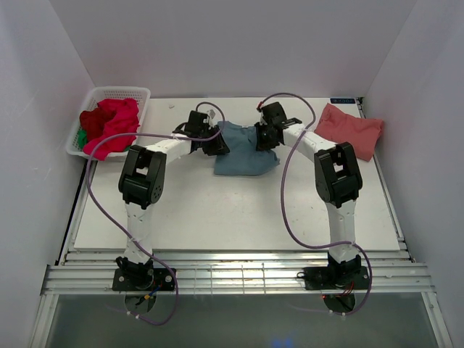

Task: Fold and stack the t-shirts
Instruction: Put the neatly folded tshirt into the corner of the board with the right arm

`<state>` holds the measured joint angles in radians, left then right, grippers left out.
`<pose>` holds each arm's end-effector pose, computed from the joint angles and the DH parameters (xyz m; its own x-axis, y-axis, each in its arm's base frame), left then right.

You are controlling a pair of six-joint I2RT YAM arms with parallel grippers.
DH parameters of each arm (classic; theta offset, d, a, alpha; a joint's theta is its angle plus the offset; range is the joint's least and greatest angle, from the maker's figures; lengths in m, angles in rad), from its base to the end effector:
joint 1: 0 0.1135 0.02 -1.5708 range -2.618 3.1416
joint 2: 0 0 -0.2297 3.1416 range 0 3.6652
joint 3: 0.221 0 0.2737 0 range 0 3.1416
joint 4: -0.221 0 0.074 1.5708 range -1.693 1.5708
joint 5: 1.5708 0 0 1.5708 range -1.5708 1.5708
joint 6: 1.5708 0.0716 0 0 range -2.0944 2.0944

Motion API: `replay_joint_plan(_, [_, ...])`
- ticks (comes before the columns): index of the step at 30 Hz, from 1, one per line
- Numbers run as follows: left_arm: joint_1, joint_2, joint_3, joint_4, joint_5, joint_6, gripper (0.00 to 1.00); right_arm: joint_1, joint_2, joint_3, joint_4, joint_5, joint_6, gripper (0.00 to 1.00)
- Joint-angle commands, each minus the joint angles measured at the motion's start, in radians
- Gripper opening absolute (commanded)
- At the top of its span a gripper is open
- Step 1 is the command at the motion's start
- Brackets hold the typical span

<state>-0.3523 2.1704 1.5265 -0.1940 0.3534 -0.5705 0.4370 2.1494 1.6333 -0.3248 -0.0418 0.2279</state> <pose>0.4548 -0.1936 0.0859 -0.8793 -0.2166 -0.4242 0.0786 0.8124 -0.5778 0.4558 0.2162 0.1177 -0.7590 -0.1054 -0.6425 -0.2839 0.9416 0.1810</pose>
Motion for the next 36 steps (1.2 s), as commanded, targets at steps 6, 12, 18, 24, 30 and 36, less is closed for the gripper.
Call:
replay_joint_plan(6, [-0.001, -0.193, 0.034, -0.093, -0.062, 0.037, 0.39, -0.109, -0.008, 0.210, -0.246, 0.223, -0.174, 0.08])
replay_joint_plan(12, [0.001, -0.216, -0.035, -0.091, -0.065, 0.047, 0.39, -0.176, 0.001, 0.267, -0.247, 0.278, -0.197, 0.08])
replay_joint_plan(18, [0.001, -0.225, -0.100, -0.081, -0.057, 0.038, 0.38, -0.230, 0.052, 0.437, -0.263, 0.330, -0.269, 0.08])
replay_joint_plan(24, [0.001, -0.239, -0.166, -0.064, -0.056, 0.023, 0.38, -0.303, 0.093, 0.553, -0.273, 0.335, -0.315, 0.08])
replay_joint_plan(30, [-0.001, -0.250, -0.203, -0.064, -0.065, 0.026, 0.37, -0.380, 0.081, 0.534, -0.273, 0.368, -0.340, 0.08])
replay_joint_plan(36, [0.001, -0.259, -0.242, -0.062, -0.068, 0.023, 0.37, -0.458, 0.038, 0.473, -0.267, 0.387, -0.355, 0.08])
